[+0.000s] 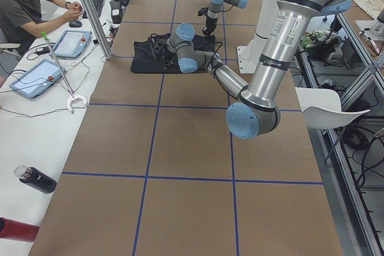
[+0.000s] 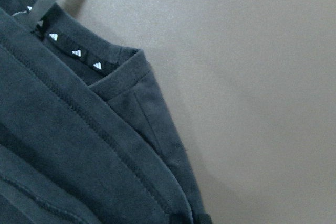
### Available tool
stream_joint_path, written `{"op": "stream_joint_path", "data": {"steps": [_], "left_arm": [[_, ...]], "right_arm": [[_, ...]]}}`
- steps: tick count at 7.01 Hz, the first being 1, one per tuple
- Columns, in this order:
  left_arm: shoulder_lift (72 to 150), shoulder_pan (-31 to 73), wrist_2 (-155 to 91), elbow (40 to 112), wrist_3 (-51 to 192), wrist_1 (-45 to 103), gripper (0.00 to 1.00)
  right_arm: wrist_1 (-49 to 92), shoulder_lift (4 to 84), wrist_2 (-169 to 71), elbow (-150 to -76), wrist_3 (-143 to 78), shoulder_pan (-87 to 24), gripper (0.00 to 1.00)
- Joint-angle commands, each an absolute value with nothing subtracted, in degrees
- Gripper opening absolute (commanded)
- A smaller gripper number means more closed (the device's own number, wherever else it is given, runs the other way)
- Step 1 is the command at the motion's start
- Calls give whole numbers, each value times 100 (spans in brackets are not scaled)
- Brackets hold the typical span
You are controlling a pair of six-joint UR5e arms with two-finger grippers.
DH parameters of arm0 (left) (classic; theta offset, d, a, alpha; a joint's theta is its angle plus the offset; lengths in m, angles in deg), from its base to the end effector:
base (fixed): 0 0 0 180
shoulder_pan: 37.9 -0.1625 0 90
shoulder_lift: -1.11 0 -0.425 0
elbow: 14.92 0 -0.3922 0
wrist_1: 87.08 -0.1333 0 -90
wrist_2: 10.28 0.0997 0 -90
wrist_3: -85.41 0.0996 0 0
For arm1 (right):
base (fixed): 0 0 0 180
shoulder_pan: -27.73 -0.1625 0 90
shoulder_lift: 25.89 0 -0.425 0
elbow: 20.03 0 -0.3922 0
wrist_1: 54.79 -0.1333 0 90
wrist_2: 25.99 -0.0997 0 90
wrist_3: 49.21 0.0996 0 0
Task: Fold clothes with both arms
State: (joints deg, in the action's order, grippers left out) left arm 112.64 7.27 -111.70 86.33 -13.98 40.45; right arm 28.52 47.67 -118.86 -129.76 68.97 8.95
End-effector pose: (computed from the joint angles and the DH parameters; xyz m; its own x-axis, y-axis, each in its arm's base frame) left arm 0.3504 -0.5136 0.2845 0.1424 -0.3701 -0.9180 0.5949 0.7732 -0.2194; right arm -0.5056 -0.3074 0.3438 0.4751 0.6597 0.5823 -0.5827 0.7317 -0.3536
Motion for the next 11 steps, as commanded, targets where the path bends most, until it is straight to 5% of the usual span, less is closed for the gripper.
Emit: {"op": "stream_joint_path", "data": {"steps": [1,5,6,7,11], "left_arm": [[11264,727,-11170,8633,-1408,4045,100],[11255,727,-11170,8625,-1408,4045,100],[11255,727,-11170,8625,-1408,4045,100],[11255,727,-11170,8625,-1408,4045,100],[11255,727,-11170,8616,-1408,4045,100]], "right_arm": [[2861,4759,-11836,-12937,6900,909,62],[2861,4733,-11818,-12823,6900,927,53],[2861,4715,-11818,-12796,6900,927,36],[2870,4680,-11818,-12787,6917,918,0],[2949,4662,-11845,-12857,6874,883,0]]}}
